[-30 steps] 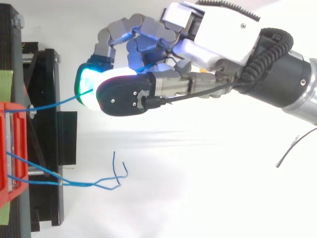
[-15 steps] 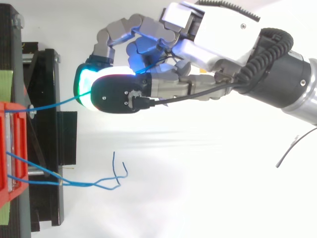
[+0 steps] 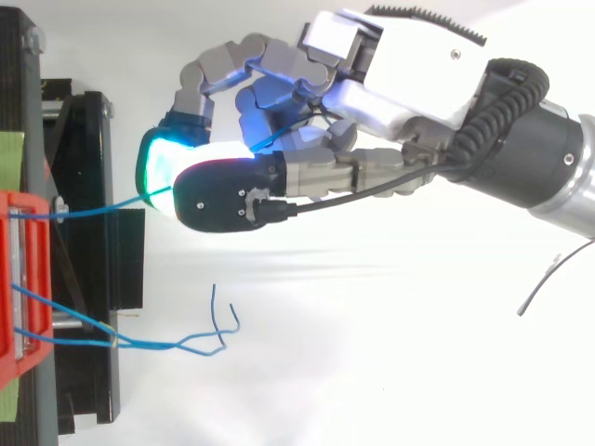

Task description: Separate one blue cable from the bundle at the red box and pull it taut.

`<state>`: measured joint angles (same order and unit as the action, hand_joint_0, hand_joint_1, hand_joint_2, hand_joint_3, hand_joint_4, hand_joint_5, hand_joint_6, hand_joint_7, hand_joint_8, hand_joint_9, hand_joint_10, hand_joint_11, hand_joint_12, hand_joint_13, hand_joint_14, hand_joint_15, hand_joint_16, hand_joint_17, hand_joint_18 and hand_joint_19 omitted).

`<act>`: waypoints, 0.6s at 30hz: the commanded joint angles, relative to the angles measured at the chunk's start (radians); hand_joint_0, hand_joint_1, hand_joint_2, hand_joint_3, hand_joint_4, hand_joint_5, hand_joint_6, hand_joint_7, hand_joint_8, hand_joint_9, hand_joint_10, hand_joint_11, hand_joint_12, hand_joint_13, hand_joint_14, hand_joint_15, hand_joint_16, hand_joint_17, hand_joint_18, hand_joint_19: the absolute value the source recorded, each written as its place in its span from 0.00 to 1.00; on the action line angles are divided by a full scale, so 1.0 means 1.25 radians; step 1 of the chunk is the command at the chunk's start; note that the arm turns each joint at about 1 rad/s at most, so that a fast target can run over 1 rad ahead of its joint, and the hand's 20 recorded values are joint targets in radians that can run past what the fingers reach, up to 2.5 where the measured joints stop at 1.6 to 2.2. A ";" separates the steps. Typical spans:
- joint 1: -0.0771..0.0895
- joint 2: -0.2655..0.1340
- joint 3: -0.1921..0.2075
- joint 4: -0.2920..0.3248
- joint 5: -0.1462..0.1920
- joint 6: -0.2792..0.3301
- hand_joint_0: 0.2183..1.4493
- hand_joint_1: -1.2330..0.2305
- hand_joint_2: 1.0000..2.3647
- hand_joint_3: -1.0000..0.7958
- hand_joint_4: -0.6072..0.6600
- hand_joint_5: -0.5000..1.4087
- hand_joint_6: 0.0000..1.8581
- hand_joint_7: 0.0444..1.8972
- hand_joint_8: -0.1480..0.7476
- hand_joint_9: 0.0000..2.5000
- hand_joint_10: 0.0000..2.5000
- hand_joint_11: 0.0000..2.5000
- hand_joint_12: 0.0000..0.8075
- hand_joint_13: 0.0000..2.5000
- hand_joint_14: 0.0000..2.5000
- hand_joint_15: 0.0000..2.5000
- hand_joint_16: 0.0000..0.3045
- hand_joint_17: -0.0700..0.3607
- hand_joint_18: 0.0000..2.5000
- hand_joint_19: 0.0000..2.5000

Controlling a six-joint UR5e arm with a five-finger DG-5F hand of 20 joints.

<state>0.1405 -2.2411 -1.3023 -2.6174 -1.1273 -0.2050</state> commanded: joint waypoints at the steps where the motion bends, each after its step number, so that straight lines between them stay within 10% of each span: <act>1: 0.000 0.000 0.000 -0.001 -0.001 0.003 0.34 0.35 0.01 0.41 0.61 0.14 0.46 0.52 0.65 0.27 1.00 1.00 0.73 0.60 1.00 0.66 0.20 0.48 0.67 0.40; 18: 0.002 0.000 0.000 -0.001 -0.003 0.017 0.34 0.33 0.02 0.53 0.48 0.15 0.46 0.53 0.57 0.26 1.00 1.00 0.69 0.58 1.00 0.65 0.20 0.48 0.67 0.41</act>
<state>0.1426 -2.2412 -1.3023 -2.6185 -1.1305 -0.1876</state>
